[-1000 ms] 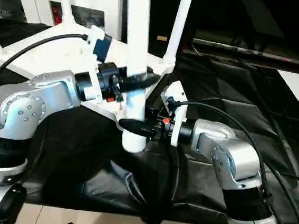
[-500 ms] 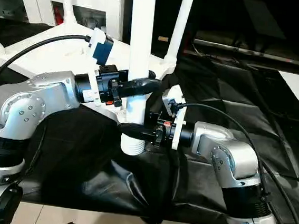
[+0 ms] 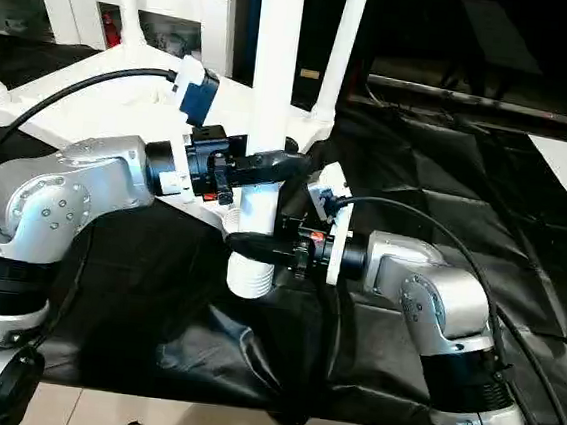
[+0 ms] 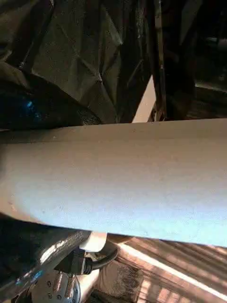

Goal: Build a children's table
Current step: Pick table leg

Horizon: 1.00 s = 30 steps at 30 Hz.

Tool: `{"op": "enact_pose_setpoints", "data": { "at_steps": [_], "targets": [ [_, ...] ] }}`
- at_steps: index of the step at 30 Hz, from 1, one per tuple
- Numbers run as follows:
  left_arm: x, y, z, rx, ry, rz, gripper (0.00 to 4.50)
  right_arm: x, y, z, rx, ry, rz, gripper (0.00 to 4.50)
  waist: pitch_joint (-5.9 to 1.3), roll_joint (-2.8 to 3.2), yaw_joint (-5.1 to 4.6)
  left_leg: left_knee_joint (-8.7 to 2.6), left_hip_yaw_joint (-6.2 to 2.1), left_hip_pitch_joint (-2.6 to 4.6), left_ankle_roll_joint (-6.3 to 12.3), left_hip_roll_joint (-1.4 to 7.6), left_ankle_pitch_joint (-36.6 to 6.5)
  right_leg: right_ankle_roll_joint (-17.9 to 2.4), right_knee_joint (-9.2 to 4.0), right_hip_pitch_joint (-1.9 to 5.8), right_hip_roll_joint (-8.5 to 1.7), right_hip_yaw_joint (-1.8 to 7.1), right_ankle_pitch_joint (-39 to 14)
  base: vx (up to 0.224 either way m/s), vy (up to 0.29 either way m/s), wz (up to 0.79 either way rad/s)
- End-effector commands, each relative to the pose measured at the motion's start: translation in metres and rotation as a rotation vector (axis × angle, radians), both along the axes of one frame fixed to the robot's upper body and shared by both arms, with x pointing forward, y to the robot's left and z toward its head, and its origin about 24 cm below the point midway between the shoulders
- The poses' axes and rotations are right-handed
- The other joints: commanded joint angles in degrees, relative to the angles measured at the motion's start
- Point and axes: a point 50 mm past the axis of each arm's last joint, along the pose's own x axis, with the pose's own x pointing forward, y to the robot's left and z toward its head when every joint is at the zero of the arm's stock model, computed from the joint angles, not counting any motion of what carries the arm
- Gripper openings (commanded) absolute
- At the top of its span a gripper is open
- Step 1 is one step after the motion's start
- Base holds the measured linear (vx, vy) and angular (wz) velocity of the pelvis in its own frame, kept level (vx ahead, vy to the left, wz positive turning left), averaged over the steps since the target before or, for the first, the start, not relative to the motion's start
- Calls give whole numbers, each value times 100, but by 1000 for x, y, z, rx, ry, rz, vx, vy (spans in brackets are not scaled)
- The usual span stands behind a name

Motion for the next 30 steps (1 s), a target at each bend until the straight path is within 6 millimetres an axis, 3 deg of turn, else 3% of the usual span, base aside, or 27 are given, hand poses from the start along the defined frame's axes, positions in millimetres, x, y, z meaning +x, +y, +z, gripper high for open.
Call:
{"op": "enact_pose_setpoints", "data": {
  "at_steps": [1,3,9,21,30],
  "targets": [
    [0,-6,13,-19,-65,-28,186,2,1,1,-20,-4,16,192,-431,-9,9,-372,23,20,-46,71,-692,-887,-368,374,-302,229,-1286,0,0,0],
    [0,-6,13,-19,-65,-29,186,1,1,0,-19,2,16,261,-431,-8,7,-371,23,22,-43,70,-700,-891,-370,374,-298,228,-1280,0,0,0],
    [-3,-7,11,-3,-67,-64,186,0,1,1,-31,-4,31,293,-430,-12,5,-372,22,21,-31,70,-698,-891,-373,377,-300,226,-1294,0,0,0],
    [-6,-9,9,20,-70,-109,186,1,2,3,-18,-5,41,293,-436,1,4,-370,20,24,-51,74,-708,-918,-365,377,-301,227,-1262,0,0,0],
    [-4,-10,10,10,-76,-101,186,0,2,2,-13,2,44,205,-434,3,6,-371,17,25,-46,76,-721,-916,-365,378,-302,225,-1290,0,0,0]
  ]
}}
